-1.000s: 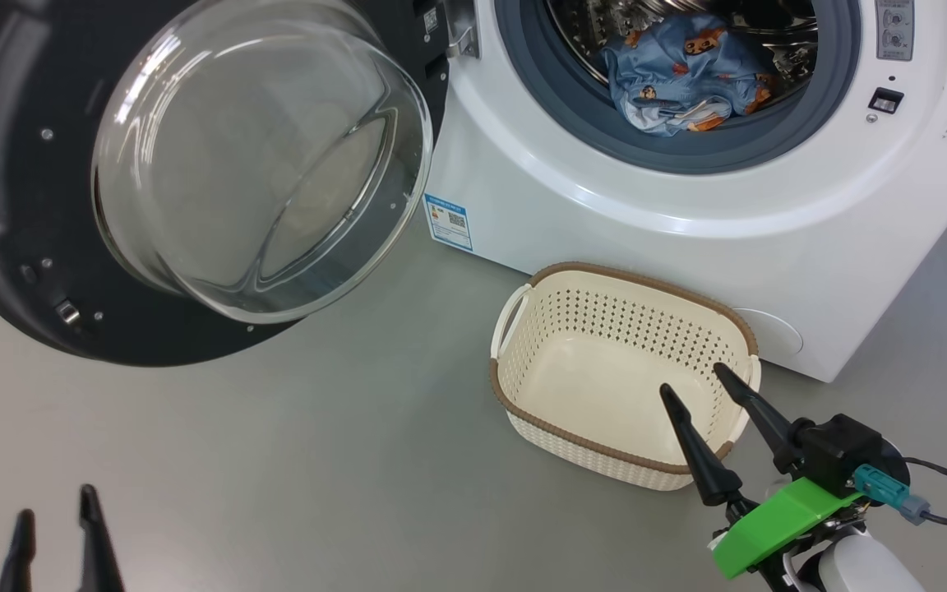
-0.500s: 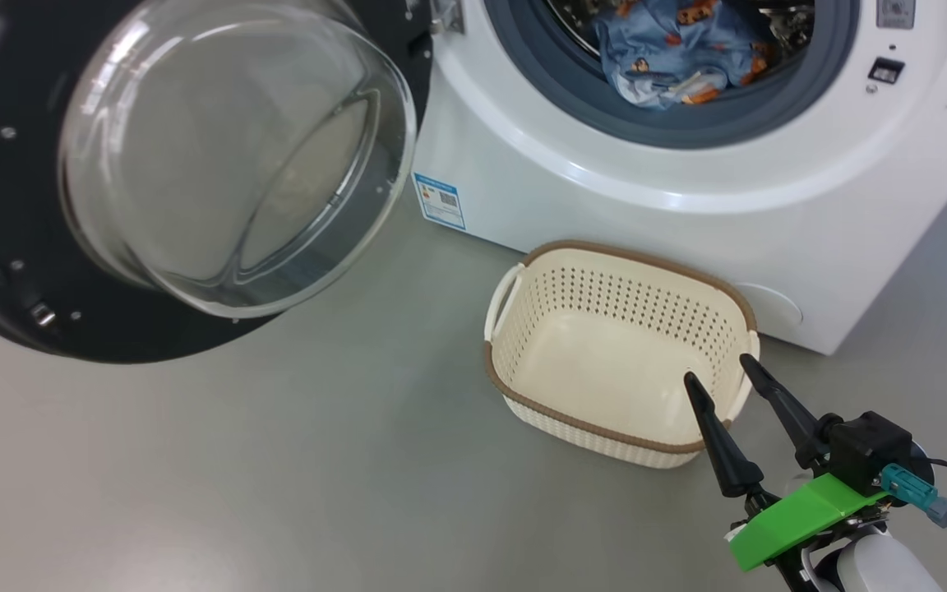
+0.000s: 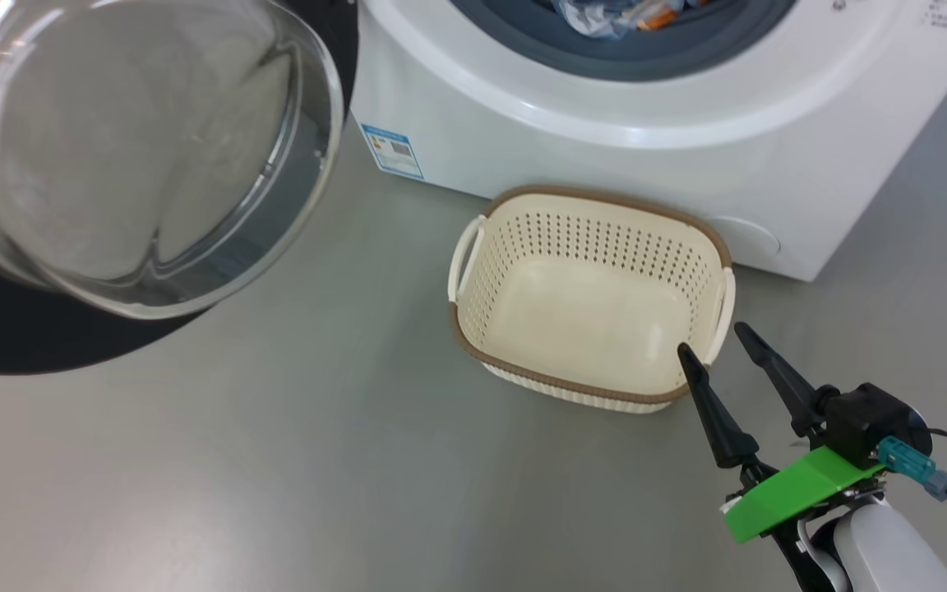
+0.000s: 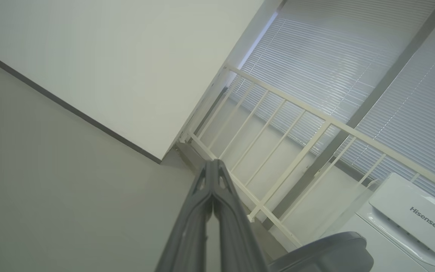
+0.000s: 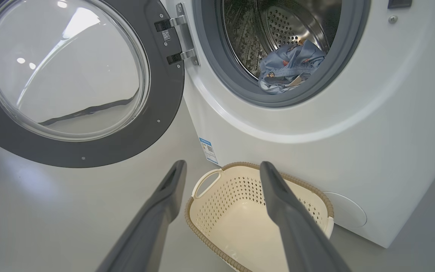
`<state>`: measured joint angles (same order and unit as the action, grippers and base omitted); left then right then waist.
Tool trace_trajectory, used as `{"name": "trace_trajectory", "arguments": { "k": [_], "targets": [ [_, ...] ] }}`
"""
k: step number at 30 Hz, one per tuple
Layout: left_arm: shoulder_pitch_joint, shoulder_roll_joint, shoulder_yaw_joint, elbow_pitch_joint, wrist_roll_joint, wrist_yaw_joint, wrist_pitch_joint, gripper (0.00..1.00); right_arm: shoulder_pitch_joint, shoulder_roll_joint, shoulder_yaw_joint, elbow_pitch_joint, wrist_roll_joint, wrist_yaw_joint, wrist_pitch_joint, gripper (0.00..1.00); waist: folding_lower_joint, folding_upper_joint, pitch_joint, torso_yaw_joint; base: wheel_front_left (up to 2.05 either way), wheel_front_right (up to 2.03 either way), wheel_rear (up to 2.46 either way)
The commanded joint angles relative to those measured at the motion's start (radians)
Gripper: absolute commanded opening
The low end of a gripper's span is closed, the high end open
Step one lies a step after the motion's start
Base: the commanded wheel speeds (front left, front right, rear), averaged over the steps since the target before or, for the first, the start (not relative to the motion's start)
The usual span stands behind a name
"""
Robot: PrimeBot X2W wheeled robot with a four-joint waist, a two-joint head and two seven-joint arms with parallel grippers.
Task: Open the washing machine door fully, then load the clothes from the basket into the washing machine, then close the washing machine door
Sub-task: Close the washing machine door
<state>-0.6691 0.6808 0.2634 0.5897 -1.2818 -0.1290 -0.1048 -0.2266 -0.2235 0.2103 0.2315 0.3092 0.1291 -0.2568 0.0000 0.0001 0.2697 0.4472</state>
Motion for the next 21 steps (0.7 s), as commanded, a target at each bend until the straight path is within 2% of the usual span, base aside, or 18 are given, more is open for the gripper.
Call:
{"name": "trace_trajectory", "arguments": {
  "k": [1, 4, 7, 14, 21],
  "targets": [
    [-0.046, 0.089, 0.008, 0.018, -0.041, -0.002, 0.058, 0.0, -0.02, 0.0, 0.026, -0.026, -0.009, 0.002, -0.005, 1.0, 0.0, -0.0001, 0.029, -0.022, 0.0, 0.0, 0.0],
    [-0.084, 0.116, -0.02, 0.1, -0.126, -0.002, 0.201, 0.0, -0.031, -0.001, 0.035, -0.024, -0.011, 0.002, -0.005, 1.0, 0.0, -0.0001, 0.046, -0.032, 0.0, 0.0, 0.0],
    [-0.108, 0.15, -0.048, 0.162, -0.167, -0.002, 0.322, 0.0, -0.041, -0.008, 0.046, -0.026, -0.013, 0.002, -0.005, 1.0, 0.0, -0.0001, 0.066, -0.038, 0.0, 0.0, 0.0],
    [-0.145, 0.161, -0.094, 0.205, -0.221, -0.002, 0.489, 0.0, -0.046, -0.033, 0.052, -0.028, -0.017, 0.002, -0.005, 1.0, 0.0, -0.0001, 0.102, -0.031, 0.0, 0.0, 0.0],
    [-0.149, 0.154, -0.131, 0.229, -0.232, -0.002, 0.572, 0.0, -0.049, -0.036, 0.055, -0.027, -0.021, 0.002, -0.005, 1.0, 0.0, -0.0001, 0.113, -0.026, 0.0, 0.0, 0.0]
  ]
}}
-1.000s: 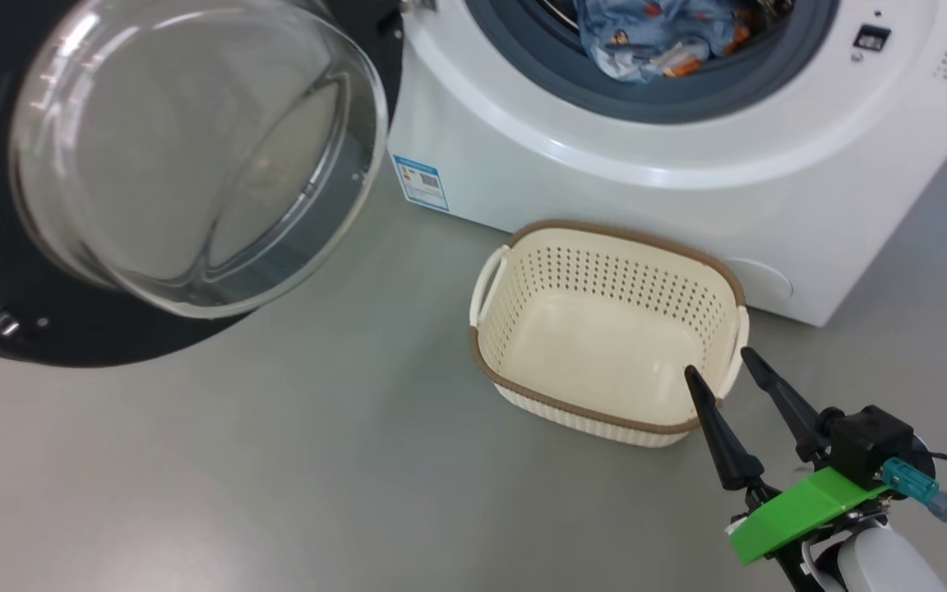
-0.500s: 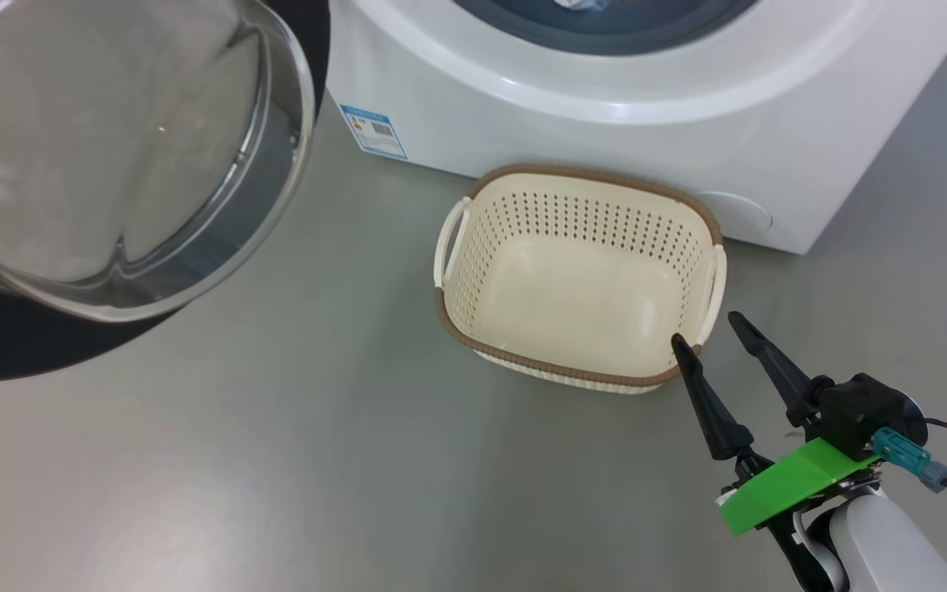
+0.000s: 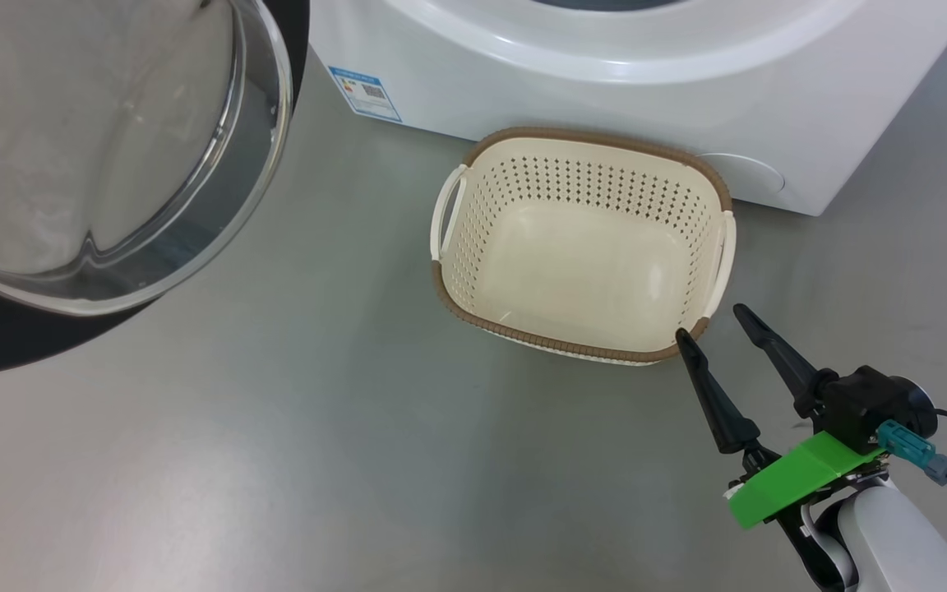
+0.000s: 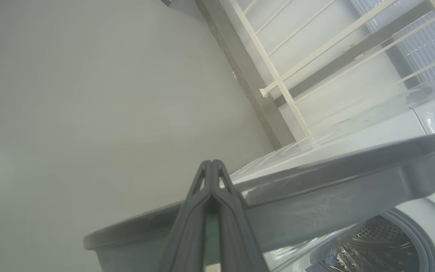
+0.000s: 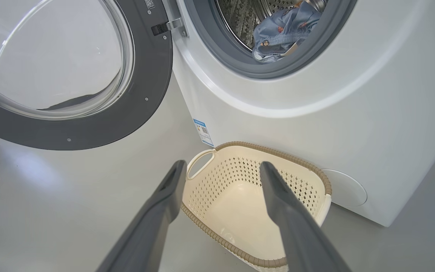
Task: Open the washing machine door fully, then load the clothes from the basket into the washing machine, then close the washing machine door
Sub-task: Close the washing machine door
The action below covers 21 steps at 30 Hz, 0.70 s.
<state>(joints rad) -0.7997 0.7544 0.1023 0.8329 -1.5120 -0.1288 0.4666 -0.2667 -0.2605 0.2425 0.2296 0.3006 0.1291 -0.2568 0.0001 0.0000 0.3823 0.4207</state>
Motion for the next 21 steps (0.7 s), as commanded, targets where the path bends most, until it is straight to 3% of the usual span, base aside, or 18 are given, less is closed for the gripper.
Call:
{"name": "trace_trajectory", "arguments": {
  "k": [1, 21],
  "targets": [
    [-0.019, 0.081, 0.029, -0.013, -0.002, -0.002, 0.003, 0.0, -0.01, 0.001, 0.024, -0.024, -0.012, 0.002, -0.005, 1.0, -0.0001, 0.0, 0.001, 0.001, 0.0, 0.0, 0.0],
    [0.046, 0.04, -0.007, -0.124, -0.054, -0.002, 0.152, 0.0, -0.013, 0.008, 0.024, -0.017, -0.008, 0.002, -0.005, 1.0, -0.0001, 0.0, -0.028, 0.005, 0.0, 0.0, 0.0]
  ]
}}
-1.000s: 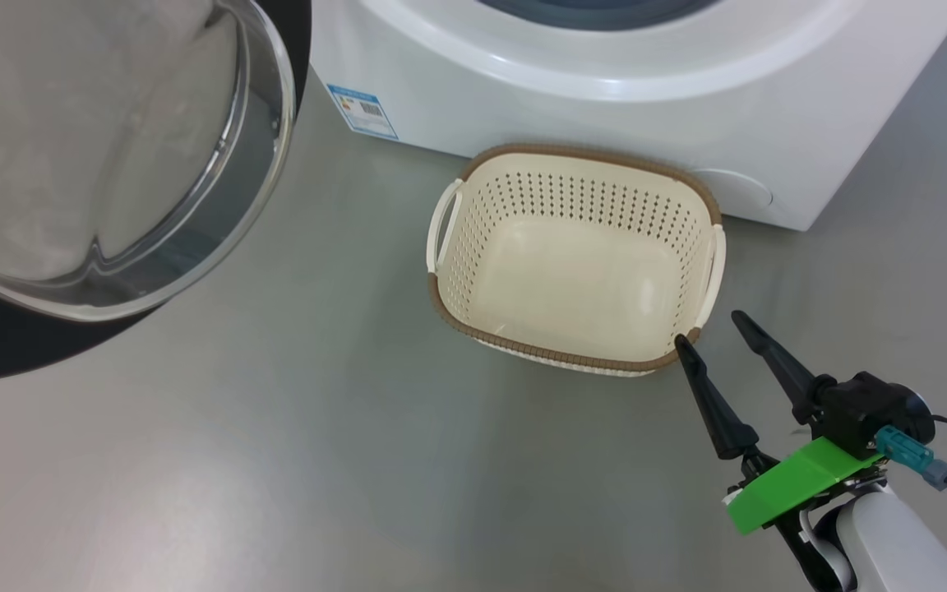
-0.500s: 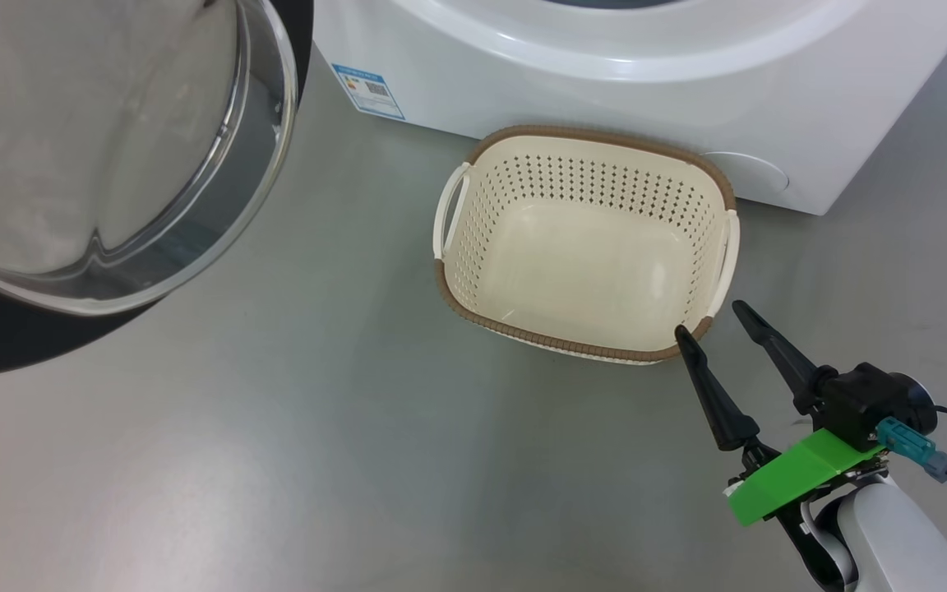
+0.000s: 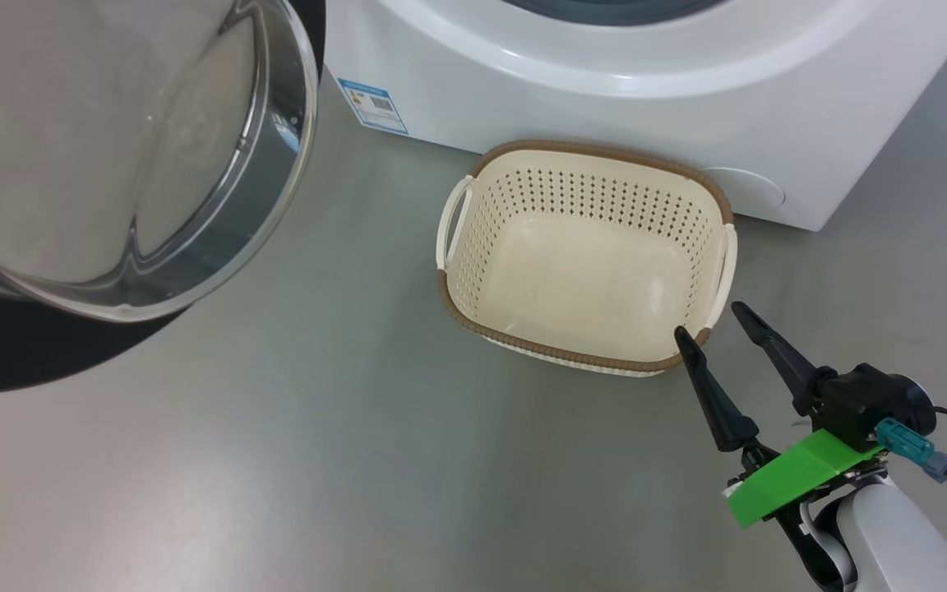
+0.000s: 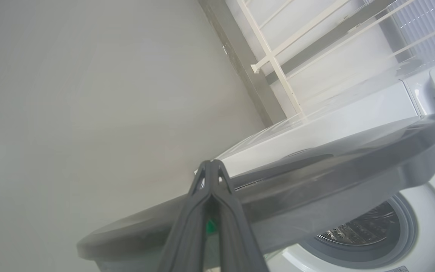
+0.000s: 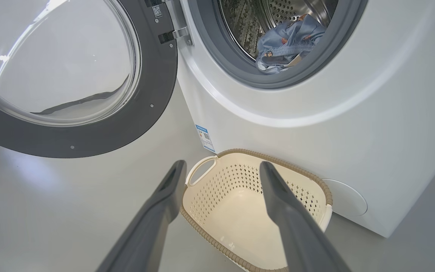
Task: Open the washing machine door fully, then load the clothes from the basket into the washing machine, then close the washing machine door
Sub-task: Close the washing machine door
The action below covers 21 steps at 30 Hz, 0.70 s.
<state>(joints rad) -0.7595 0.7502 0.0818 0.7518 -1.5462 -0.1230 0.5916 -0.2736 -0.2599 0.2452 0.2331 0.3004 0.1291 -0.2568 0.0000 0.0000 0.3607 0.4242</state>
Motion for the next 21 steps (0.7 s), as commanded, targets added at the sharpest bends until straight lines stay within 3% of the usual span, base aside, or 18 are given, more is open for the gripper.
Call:
{"name": "trace_trajectory", "arguments": {
  "k": [1, 21],
  "targets": [
    [0.012, 0.044, 0.012, -0.053, -0.022, -0.008, 0.034, 0.0, -0.005, 0.008, 0.02, -0.02, -0.007, 0.002, -0.005, 1.0, 0.0, 0.0, -0.01, 0.002, 0.0, 0.0, 0.0],
    [0.132, 0.035, 0.001, -0.277, -0.09, -0.008, 0.26, 0.0, 0.042, 0.011, -0.002, -0.023, 0.006, 0.002, -0.005, 1.0, 0.0, 0.0, -0.096, 0.01, 0.0, 0.0, 0.0]
  ]
}}
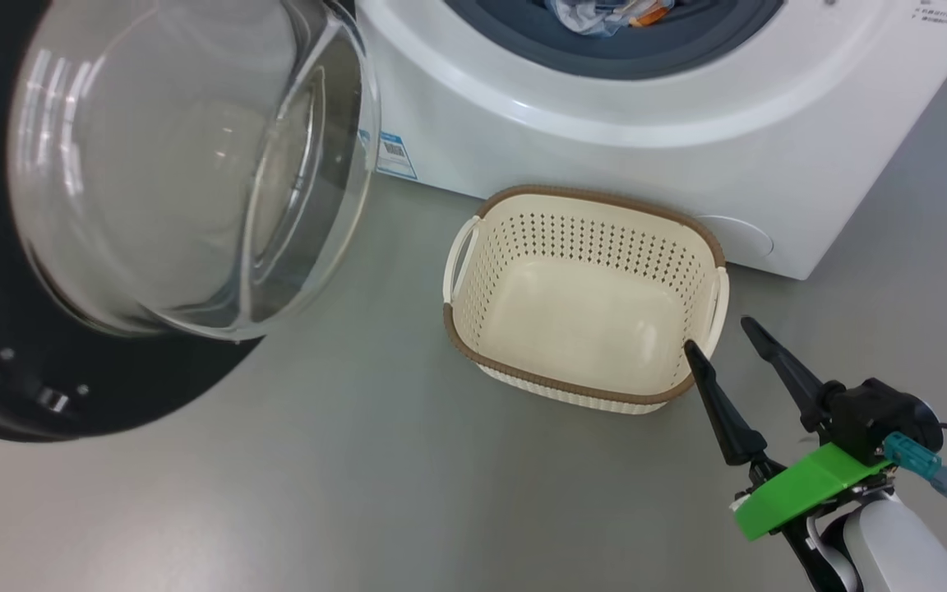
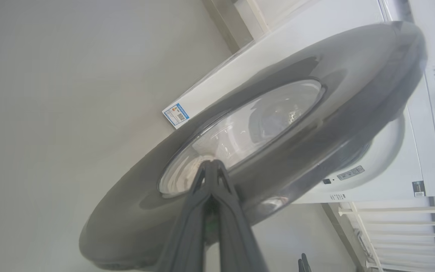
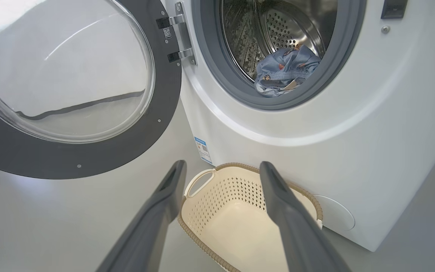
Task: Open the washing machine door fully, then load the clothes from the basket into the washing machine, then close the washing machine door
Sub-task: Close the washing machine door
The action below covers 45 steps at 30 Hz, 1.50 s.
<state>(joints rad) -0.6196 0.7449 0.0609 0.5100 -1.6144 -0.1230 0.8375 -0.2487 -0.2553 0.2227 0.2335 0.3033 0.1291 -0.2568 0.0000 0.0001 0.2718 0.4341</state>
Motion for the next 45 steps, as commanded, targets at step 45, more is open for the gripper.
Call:
{"name": "trace_trajectory", "arguments": {
  "k": [45],
  "targets": [
    [-0.028, -0.201, -0.076, -0.464, 0.063, -0.008, 0.239, 0.0, 0.096, 0.112, -0.066, -0.067, 0.001, 0.002, -0.005, 1.0, 0.0, -0.0001, -0.089, -0.348, 0.0, 0.0, 0.0]
  ]
}}
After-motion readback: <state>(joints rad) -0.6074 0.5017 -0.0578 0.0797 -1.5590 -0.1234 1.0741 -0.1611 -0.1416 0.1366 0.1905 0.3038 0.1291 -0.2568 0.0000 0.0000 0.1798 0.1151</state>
